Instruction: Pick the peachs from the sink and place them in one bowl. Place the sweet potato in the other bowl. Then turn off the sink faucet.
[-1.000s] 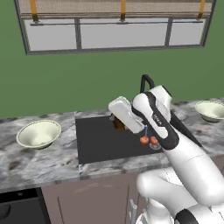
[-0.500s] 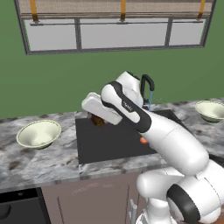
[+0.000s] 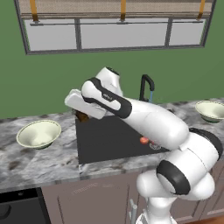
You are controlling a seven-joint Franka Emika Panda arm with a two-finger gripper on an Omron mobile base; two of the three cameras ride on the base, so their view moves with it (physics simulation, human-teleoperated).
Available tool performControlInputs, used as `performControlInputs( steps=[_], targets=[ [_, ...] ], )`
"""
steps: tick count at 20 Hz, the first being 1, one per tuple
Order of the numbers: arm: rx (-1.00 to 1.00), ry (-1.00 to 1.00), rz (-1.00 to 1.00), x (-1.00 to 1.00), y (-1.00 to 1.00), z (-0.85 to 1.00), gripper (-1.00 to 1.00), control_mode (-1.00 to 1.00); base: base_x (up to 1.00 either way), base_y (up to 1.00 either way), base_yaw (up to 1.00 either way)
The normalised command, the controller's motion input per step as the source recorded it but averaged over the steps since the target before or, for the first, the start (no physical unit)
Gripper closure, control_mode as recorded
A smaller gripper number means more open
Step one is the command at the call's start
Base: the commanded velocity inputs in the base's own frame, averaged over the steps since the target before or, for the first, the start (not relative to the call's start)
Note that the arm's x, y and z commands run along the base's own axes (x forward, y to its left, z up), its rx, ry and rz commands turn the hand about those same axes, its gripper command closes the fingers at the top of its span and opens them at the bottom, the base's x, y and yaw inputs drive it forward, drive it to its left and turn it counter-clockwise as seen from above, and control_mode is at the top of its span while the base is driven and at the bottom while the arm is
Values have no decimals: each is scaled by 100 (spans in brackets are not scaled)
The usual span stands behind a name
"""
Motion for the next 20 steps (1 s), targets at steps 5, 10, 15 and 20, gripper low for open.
performControlInputs(
  steps=[5,10,15,20],
  targets=[
    [-12,2,0,37,60,-25,100,-100,0,0,0],
    [-11,5,0,44,42,-38,100,-100,0,0,0],
    [-8,10,0,48,35,-39,100,-100,0,0,0],
    [-5,9,0,39,34,-43,100,-100,0,0,0]
  ],
)
